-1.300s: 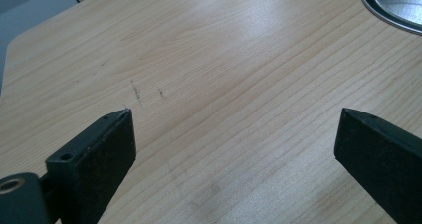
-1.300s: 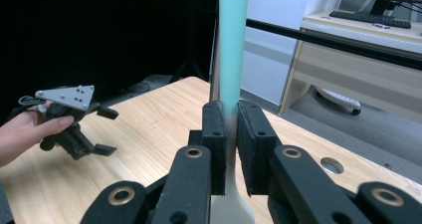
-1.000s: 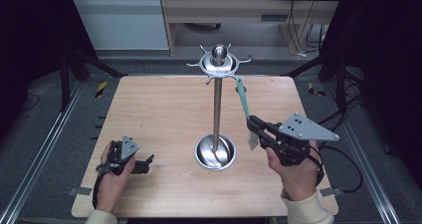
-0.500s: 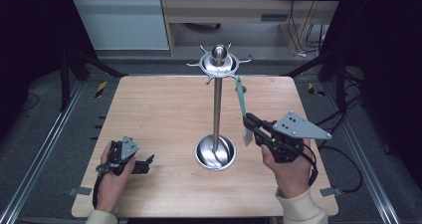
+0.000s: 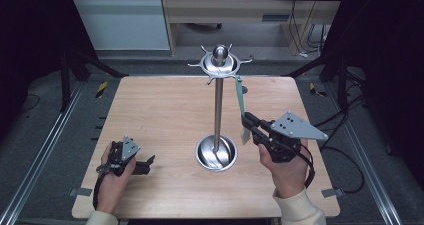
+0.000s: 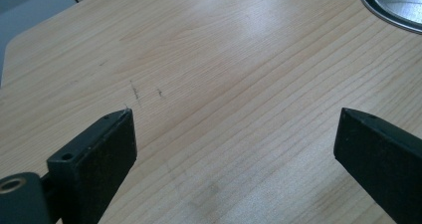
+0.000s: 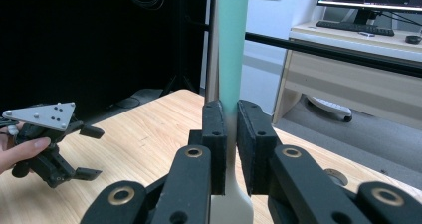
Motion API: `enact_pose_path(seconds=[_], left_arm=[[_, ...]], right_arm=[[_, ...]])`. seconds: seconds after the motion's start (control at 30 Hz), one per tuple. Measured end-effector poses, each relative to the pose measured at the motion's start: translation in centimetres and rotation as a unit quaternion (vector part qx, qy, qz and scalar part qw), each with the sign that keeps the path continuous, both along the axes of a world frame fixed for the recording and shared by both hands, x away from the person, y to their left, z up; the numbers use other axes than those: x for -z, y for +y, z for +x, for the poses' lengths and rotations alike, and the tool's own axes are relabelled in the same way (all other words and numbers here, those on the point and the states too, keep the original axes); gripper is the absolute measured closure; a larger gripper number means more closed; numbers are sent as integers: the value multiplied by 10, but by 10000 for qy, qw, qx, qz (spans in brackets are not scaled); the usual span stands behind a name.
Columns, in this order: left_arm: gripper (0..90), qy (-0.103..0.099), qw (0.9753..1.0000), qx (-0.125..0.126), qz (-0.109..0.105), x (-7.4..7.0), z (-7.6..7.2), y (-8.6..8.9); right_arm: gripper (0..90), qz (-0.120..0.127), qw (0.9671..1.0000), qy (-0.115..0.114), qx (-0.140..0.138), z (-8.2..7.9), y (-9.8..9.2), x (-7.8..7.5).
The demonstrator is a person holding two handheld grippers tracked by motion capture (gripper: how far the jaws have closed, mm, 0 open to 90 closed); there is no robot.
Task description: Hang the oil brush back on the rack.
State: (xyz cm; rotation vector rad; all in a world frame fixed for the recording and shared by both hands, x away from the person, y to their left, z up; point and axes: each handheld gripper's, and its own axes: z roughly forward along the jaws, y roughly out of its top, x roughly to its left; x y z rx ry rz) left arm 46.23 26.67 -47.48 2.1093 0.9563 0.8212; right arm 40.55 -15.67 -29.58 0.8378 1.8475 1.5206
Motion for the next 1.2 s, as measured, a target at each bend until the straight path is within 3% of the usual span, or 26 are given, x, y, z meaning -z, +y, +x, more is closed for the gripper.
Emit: enact_pose_path(seconds=[1.07, 1.2], left_arm=[[26, -11, 10000, -20, -35, -1, 0, 1], [26, -8, 10000, -20, -38, -1, 0, 1]], right_arm=[[826, 70, 10000, -54, 30, 6, 6, 3], [772, 43, 9999, -117, -22, 7, 8, 2]])
